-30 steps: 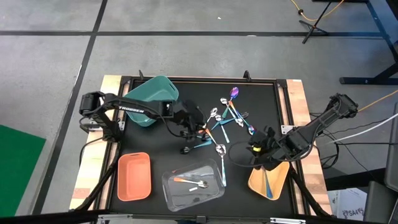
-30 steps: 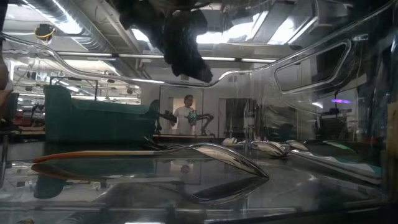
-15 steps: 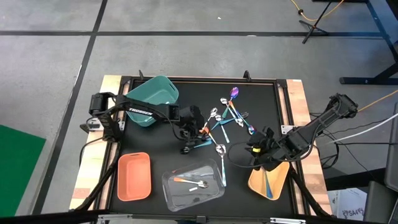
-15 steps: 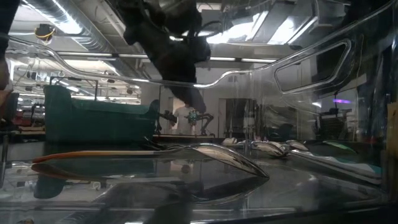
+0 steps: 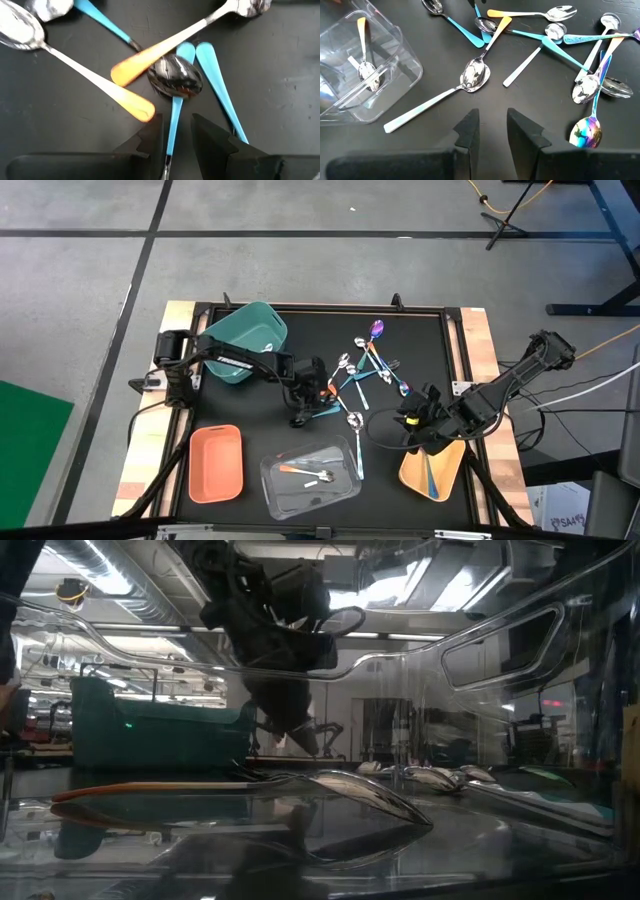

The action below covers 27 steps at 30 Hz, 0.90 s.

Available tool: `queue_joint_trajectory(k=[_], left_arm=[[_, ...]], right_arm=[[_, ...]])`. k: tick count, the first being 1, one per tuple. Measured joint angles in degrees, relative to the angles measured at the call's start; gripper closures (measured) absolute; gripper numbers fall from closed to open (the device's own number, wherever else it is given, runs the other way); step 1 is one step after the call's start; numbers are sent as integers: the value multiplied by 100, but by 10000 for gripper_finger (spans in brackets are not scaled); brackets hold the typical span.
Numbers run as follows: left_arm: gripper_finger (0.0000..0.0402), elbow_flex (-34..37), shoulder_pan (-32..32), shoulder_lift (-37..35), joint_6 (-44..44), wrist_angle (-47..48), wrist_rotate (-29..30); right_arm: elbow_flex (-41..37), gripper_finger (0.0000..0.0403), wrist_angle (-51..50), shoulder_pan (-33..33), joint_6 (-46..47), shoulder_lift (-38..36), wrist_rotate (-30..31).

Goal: Sort silverware by color (type)
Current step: Put the blue spoon into the orange bin

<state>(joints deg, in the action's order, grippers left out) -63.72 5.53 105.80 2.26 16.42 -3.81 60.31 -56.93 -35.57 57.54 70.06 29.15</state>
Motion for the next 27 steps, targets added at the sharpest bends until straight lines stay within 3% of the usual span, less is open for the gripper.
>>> queue_joint_trajectory(k=[27], left_arm=[[308,0,-73,39,146,68,282]], right_arm=[[0,317,0,0,0,0,0]])
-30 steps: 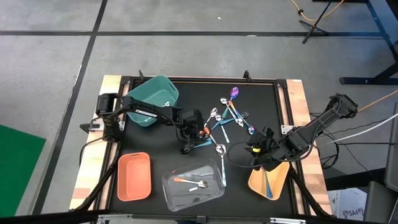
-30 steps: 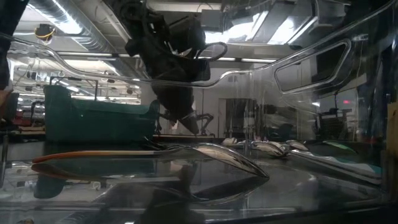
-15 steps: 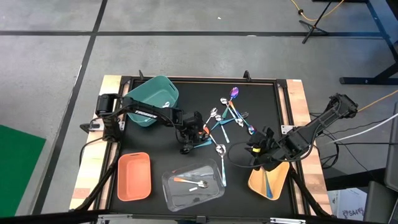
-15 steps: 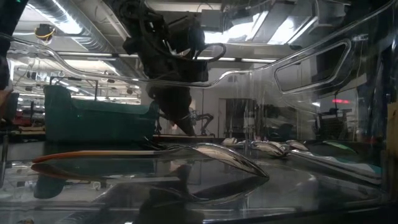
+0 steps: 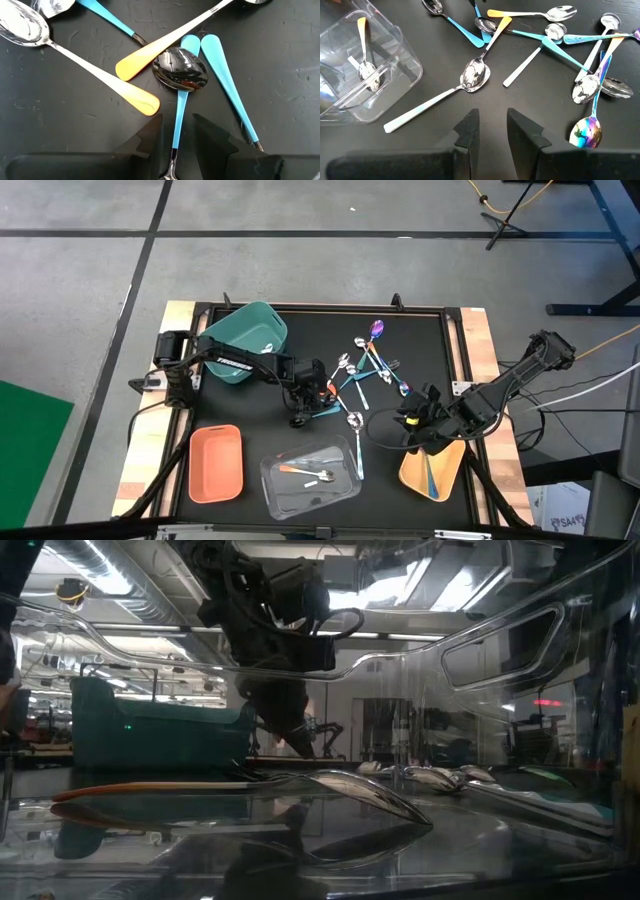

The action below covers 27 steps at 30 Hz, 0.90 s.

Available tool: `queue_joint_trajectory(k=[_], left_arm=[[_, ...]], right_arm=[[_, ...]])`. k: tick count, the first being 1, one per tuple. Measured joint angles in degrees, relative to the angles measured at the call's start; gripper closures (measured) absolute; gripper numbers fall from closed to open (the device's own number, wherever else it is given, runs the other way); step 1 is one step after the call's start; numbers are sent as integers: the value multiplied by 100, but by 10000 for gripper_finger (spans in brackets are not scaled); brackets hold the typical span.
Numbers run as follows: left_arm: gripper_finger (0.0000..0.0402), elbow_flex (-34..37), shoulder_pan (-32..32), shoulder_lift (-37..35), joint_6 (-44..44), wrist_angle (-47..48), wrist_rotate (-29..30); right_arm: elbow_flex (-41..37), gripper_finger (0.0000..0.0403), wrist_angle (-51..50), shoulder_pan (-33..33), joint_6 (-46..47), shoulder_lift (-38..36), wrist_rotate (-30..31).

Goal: Sort silverware by color (type)
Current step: Put the blue spoon into the orange bin

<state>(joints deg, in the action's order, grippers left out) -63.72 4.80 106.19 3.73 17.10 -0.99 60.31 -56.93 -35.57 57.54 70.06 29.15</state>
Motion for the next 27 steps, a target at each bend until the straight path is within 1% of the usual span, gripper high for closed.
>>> queue_joint_trajectory(k=[12,18,22,27], left_arm=[[308,-24,-9,533,-7,-22,2],[309,-20,-9,552,-4,-12,2],[325,-20,-9,553,-6,-7,4],[365,-15,-9,557,-16,7,11]], right_arm=[[2,317,-6,-2,-6,0,72],[2,317,3,-2,-82,0,138],[2,317,5,-2,-85,0,155],[2,317,7,-2,-87,0,224]])
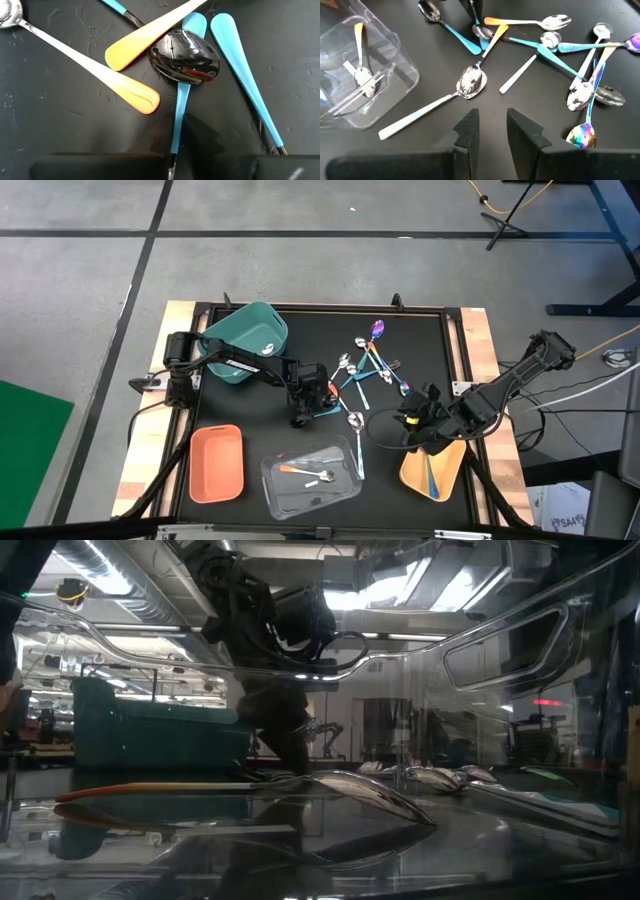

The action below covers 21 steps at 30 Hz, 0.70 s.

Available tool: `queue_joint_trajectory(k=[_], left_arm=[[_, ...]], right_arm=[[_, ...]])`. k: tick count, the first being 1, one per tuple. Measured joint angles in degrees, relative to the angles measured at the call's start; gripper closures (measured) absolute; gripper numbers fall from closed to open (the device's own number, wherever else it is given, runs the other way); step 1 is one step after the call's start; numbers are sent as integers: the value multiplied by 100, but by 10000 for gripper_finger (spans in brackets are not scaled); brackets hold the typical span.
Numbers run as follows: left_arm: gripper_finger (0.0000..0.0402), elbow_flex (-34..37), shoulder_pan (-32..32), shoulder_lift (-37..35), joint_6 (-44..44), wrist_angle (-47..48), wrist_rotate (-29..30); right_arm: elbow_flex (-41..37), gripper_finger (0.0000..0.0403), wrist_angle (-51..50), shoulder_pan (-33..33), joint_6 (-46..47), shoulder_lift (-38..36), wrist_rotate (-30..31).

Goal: Sort silverware by color (type)
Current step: Put the blue spoon into the orange bin

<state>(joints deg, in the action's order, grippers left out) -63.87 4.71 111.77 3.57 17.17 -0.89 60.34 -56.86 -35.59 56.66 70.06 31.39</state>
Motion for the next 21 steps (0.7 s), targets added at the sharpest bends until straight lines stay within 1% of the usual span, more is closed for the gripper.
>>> queue_joint_trajectory(k=[5,12,16,21], left_arm=[[393,6,0,-5,-6,18,0],[395,22,-2,-218,-25,140,-8],[397,43,-2,-462,-95,397,-30],[396,41,-2,-858,-398,711,-32]], right_arm=[[0,317,0,2,0,0,106],[0,317,-7,64,-2,0,101],[0,317,-15,326,-28,0,88],[0,317,-8,889,-380,2,-2]])
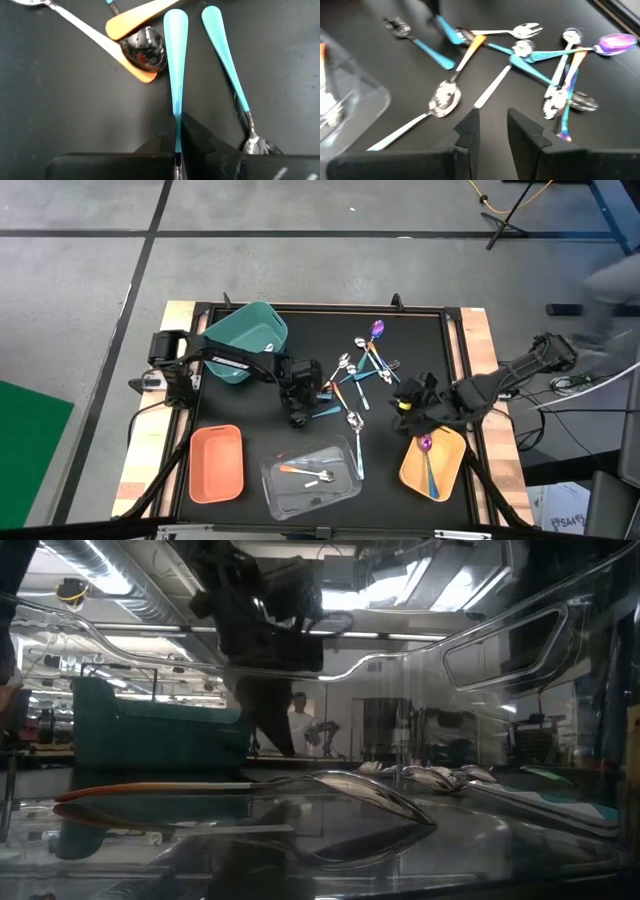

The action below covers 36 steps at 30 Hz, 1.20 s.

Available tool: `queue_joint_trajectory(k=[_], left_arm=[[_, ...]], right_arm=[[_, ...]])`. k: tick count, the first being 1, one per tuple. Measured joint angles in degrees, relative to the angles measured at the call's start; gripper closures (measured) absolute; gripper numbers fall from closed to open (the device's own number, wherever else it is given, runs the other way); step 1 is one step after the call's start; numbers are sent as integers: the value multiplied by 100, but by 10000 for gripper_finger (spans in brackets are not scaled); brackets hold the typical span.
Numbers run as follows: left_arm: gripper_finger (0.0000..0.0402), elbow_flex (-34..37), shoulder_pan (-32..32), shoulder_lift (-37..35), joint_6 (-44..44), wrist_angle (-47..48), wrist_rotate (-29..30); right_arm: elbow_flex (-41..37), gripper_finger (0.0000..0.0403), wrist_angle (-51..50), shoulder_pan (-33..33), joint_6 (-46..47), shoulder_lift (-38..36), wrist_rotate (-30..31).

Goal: Sort silverware by color (type)
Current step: Put the blue spoon into the orange bin

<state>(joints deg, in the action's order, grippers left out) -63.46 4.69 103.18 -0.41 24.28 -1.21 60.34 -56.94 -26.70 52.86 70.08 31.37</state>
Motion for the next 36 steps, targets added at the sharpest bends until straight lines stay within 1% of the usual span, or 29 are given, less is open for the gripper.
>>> queue_joint_trajectory(k=[5,9,12,15,20,25,32,36], left_arm=[[396,-9,-48,-461,-426,288,4],[396,-11,-166,-894,-931,485,17],[396,-12,-327,-1312,-1527,710,137],[396,-15,-617,-1714,-2358,926,433],[397,-24,-1452,-2232,-3987,1410,1391],[399,-26,-2513,-2357,-5752,1924,2187],[399,-26,-3829,-2233,-7992,2629,2898],[398,-26,-4445,-2125,-9048,3019,2988]], right_arm=[[0,317,18,616,-458,-1,-98],[0,317,27,1077,-723,0,-97],[0,317,32,1388,-929,-2,-96],[0,317,49,1651,-1209,0,-98],[0,317,173,1986,-1691,0,-96],[0,317,375,2173,-2044,0,-98],[0,317,456,2188,-2190,0,-99],[0,317,456,2188,-2188,0,-212]])
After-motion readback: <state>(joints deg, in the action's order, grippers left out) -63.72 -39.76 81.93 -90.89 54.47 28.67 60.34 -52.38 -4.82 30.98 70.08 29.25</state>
